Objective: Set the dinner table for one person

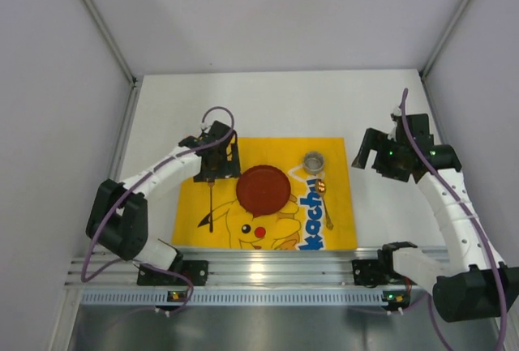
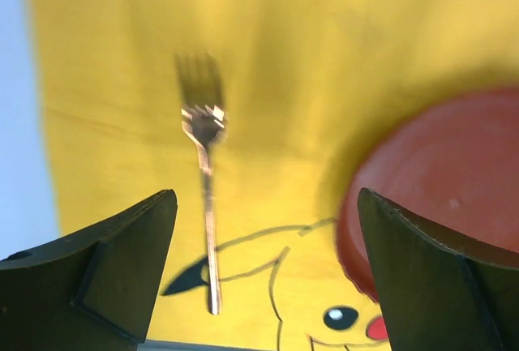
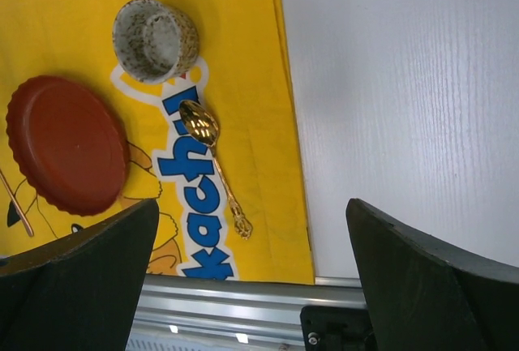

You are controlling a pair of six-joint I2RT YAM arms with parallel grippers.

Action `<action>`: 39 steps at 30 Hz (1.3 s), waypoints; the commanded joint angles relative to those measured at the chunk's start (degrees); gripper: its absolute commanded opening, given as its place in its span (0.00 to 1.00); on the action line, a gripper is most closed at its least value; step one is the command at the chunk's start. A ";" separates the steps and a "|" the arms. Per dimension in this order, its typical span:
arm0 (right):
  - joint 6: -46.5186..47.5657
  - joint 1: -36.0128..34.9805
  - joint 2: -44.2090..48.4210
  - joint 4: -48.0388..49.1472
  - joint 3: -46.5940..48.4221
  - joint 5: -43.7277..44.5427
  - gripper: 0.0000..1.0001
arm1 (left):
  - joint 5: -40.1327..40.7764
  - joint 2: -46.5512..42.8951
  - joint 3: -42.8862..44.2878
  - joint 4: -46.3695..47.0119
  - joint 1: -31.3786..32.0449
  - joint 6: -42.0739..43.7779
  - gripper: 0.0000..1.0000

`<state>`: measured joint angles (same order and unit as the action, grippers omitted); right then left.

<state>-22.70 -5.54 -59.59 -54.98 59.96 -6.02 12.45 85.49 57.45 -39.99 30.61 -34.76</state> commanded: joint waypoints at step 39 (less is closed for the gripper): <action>10.96 -0.79 17.31 37.87 -21.54 -3.47 1.00 | -14.12 4.51 -39.17 102.39 -31.93 31.78 0.99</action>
<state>-20.71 -5.96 -42.87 -32.67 42.22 -10.59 -0.16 90.39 18.37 56.29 -1.34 -3.88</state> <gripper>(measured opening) 0.996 0.985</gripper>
